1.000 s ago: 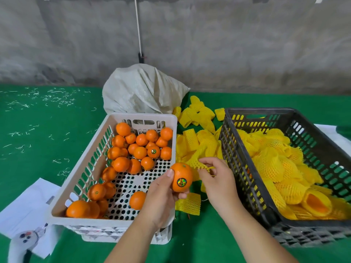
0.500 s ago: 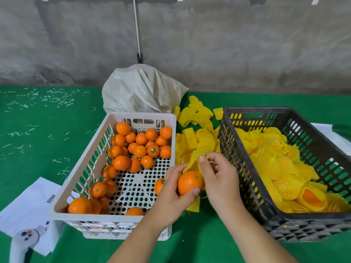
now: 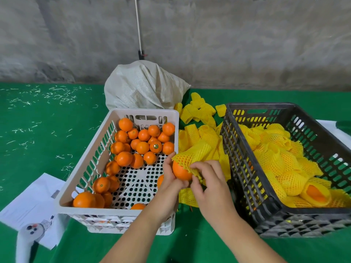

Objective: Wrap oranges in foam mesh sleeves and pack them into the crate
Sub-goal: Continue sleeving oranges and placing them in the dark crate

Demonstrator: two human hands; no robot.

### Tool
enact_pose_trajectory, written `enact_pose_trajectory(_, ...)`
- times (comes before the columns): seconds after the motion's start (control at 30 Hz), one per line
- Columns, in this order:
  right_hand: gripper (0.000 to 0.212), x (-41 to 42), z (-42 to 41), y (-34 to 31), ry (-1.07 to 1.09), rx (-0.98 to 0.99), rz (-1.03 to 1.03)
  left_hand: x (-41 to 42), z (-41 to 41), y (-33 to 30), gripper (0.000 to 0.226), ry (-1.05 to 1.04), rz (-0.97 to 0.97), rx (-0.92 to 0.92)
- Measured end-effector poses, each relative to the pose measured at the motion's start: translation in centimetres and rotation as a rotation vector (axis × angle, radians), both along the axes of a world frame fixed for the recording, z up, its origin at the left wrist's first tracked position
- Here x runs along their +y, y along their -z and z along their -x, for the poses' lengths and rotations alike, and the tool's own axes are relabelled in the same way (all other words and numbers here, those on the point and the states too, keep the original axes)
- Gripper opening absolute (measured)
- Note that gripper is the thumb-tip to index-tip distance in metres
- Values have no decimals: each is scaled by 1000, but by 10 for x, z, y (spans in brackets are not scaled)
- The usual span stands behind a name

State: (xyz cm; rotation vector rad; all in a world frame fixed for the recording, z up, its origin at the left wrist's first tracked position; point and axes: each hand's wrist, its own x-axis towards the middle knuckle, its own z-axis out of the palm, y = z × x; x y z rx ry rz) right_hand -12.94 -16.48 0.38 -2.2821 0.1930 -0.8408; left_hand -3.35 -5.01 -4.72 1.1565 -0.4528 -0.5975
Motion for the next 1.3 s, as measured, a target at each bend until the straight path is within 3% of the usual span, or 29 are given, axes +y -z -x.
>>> enact_pose_trajectory(0.07, 31, -4, -2, -5, 6, -14, -9, -1, -1, 4, 84, -9, -78, -100)
enact_pose_trajectory(0.33, 30, 0, 11, -12, -67, -7, 274, -6, 6, 3, 58, -212, 15, -105)
enact_pose_trajectory(0.53, 49, -11, 7, -5, 26, 68, -11, -11, 3, -2, 53, -189, -39, -70)
enact_pose_trajectory(0.63, 56, -11, 8, 0, 0, 89, -68, -9, 4, 1, 62, -148, -113, -99)
enact_pose_trajectory(0.77, 44, -21, 4, -2, 25, -30, -83, -3, 5, 2, 75, -28, -90, -102)
enact_pose_trajectory(0.9, 36, -26, -3, -3, 73, -84, -150, -5, 5, 1, 75, -44, -78, -162)
enact_pose_trajectory(1.03, 25, -27, -6, -1, 80, -116, -112, -9, 4, 1, 61, -134, -53, -149)
enact_pose_trajectory(1.17, 22, -14, -6, -5, -35, -133, 14, -12, 1, 0, 40, -263, 59, 29)
enact_pose_trajectory(1.3, 23, -4, -9, 0, -55, -89, 27, -10, -3, 2, 63, -280, 94, 67)
